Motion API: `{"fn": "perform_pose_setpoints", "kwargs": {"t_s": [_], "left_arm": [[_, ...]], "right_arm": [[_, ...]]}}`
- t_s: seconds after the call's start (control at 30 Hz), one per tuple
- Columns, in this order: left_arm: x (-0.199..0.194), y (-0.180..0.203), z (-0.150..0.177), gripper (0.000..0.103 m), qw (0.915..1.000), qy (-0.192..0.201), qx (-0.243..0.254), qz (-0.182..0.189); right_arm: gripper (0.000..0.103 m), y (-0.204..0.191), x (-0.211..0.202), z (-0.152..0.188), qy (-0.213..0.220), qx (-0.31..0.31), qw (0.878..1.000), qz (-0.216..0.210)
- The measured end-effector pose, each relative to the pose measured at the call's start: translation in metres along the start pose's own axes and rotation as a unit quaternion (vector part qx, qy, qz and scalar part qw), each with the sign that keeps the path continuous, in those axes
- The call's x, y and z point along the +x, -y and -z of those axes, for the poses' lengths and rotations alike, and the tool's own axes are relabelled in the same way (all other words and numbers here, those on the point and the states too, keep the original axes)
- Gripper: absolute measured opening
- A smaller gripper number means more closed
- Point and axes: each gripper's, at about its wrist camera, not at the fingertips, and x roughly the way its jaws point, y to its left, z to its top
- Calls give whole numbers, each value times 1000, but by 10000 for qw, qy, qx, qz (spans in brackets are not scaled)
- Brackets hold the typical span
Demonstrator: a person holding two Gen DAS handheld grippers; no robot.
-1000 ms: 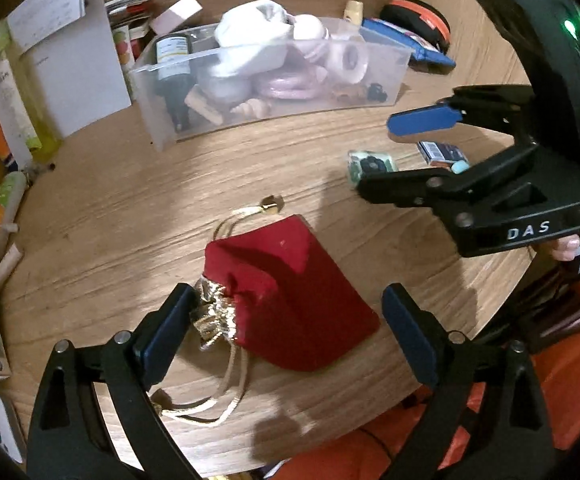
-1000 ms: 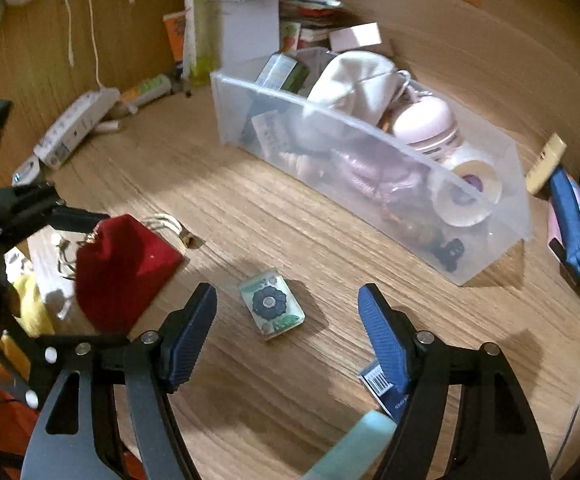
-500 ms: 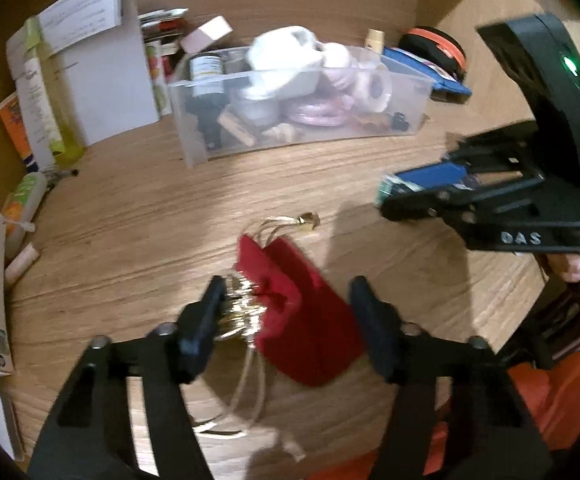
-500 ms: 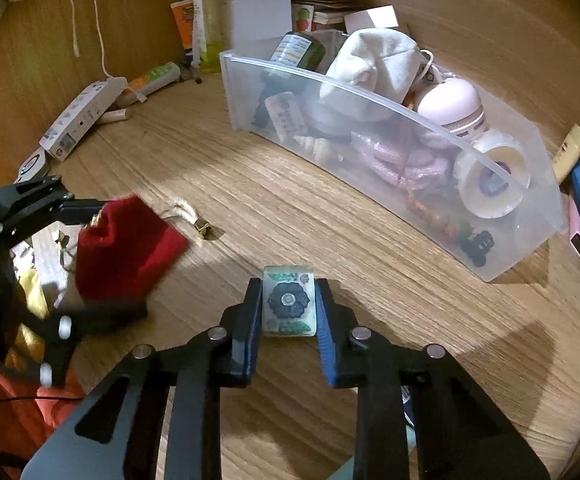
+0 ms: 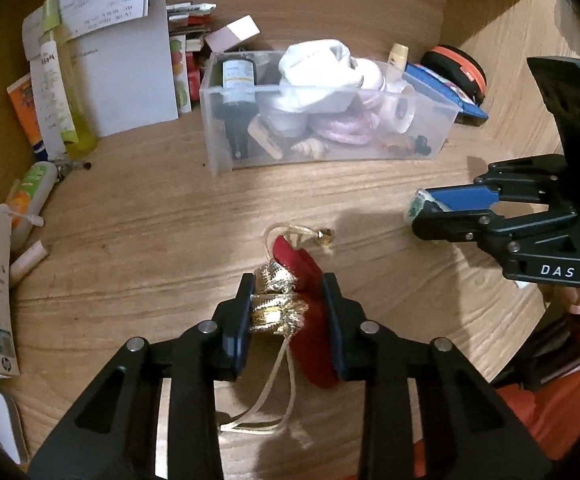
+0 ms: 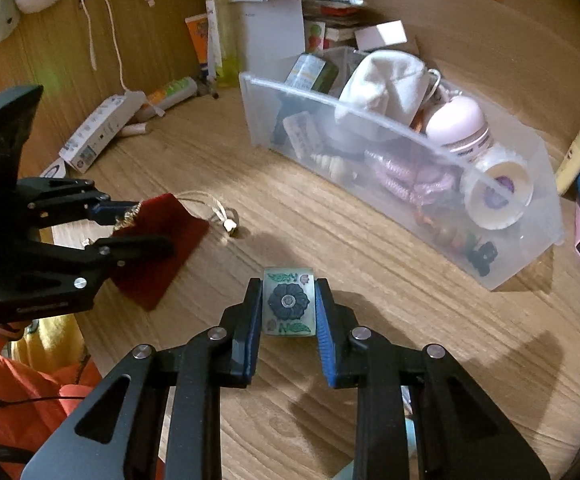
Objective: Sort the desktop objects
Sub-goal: 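Grip the red pouch's gold drawstring with left tool while right tool grips the green tile, then carry red pouch and green tile over the clear box and release both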
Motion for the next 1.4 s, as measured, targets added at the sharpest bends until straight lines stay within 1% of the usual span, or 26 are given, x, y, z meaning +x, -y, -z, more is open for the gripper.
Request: {"fn": "perform_pose_setpoints", "kwargs": {"t_s": [0.13,0.57,0.73,0.8,0.93,1.03,1.2,1.3,1.4], "left_arm": [[-4,1,-8,31,10000,94,24,3],[-18,-4,-34,31,9993,375,23,82],[-25,-10,-51,31,9985,537,-21,132],[-29,-13,-59,31,9979,641,-12,75],[-34,-18,-73,31,9967,801,-12,87],[-39,-19,-85,31,9951,982,79,13],[-42,-20,-105,31,9922,1233,164,18],[-41,-20,-116,31,9908,1332,239,55],[-35,-22,-125,31,9905,1342,252,165]], "right_arm": [[22,4,-6,-4,80,15,10000,-16],[22,15,-30,-12,424,4,9990,143],[22,22,-38,-20,578,32,9980,239],[22,26,-40,-24,627,76,9976,298],[22,35,-41,-29,702,212,9968,323],[22,43,-40,-32,730,299,9963,349],[22,52,-40,-41,801,394,9951,427],[22,57,-40,-47,846,423,9944,468],[22,62,-38,-52,849,436,9941,506]]}}
